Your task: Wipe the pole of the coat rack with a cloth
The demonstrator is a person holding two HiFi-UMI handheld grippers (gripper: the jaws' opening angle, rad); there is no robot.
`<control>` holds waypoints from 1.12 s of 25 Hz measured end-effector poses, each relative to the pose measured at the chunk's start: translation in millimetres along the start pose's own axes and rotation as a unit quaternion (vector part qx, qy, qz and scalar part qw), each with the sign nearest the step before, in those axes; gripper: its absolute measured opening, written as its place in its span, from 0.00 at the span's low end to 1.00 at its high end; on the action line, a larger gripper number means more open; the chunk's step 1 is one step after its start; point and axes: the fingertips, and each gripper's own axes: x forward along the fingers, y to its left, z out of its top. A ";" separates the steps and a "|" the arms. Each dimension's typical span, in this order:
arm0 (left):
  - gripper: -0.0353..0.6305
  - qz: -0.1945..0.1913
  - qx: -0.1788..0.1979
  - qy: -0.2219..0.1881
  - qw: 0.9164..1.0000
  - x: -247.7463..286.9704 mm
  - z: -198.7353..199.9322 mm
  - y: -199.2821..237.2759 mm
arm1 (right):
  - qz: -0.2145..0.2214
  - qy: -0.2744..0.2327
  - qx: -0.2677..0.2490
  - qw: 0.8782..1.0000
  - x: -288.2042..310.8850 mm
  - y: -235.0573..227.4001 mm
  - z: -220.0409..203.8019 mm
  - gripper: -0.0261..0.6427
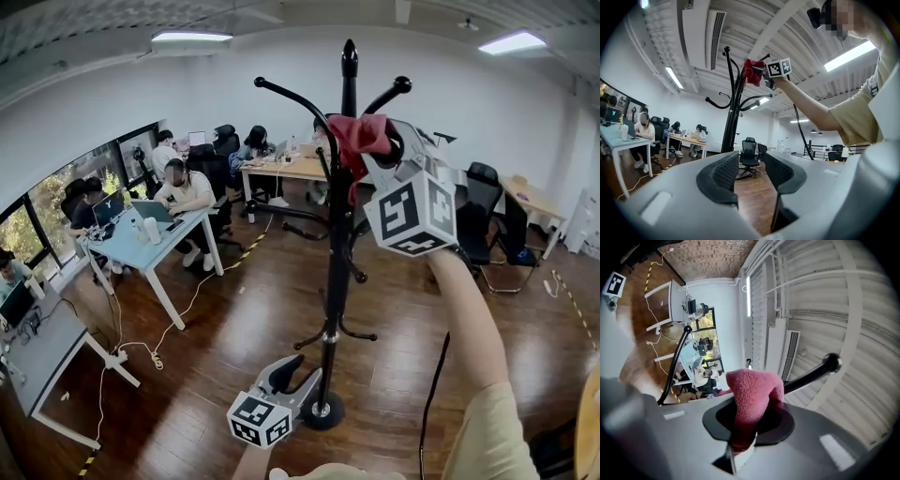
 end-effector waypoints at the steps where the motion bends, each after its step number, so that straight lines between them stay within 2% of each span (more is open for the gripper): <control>1: 0.31 -0.002 0.001 0.000 1.000 1.9 0.4 -0.2 | -0.016 -0.005 0.003 1.000 -5.6 -12.4 -0.7 0.11; 5: 0.31 -0.013 0.004 0.003 1.000 9.2 -0.2 -4.5 | -0.099 -0.069 0.067 0.990 -43.9 -68.9 -0.7 0.11; 7: 0.31 -0.019 0.006 0.008 1.000 13.6 -1.4 -7.4 | -0.111 -0.094 0.104 0.984 -62.5 -90.0 -1.0 0.11; 10: 0.31 -0.029 0.009 0.013 0.999 21.7 -2.1 -14.7 | -0.128 -0.090 0.133 0.979 -82.3 -115.8 -14.5 0.11; 13: 0.31 -0.039 0.011 0.018 0.999 26.8 -4.2 -22.6 | -0.138 -0.068 0.148 0.977 -91.1 -133.3 -46.5 0.11; 14: 0.31 -0.039 0.012 0.021 0.999 27.2 -5.6 -23.6 | -0.123 -0.061 0.168 0.976 -87.7 -132.9 -59.2 0.11; 16: 0.31 -0.037 0.011 0.025 0.999 27.0 -8.2 -23.0 | -0.065 -0.058 0.220 0.972 -69.2 -122.3 -78.7 0.11; 20: 0.31 -0.019 0.007 0.022 1.000 24.4 -8.3 -14.5 | 0.092 -0.057 0.289 0.951 -3.9 -74.6 -86.9 0.11; 22: 0.31 -0.007 0.005 0.016 1.000 21.8 -5.6 -10.4 | 0.173 -0.060 0.277 0.943 22.8 -44.5 -75.1 0.11; 24: 0.31 0.007 0.003 0.012 1.000 18.7 -3.8 -4.5 | 0.236 -0.061 0.216 0.945 41.1 -16.5 -62.4 0.11; 26: 0.31 0.025 0.005 0.015 1.000 14.9 -4.8 3.4 | 0.255 -0.052 0.165 0.951 55.4 -4.4 -58.9 0.11; 28: 0.31 0.046 0.011 0.020 0.999 10.8 -6.7 12.9 | 0.245 -0.052 0.159 0.955 66.0 -10.3 -58.2 0.11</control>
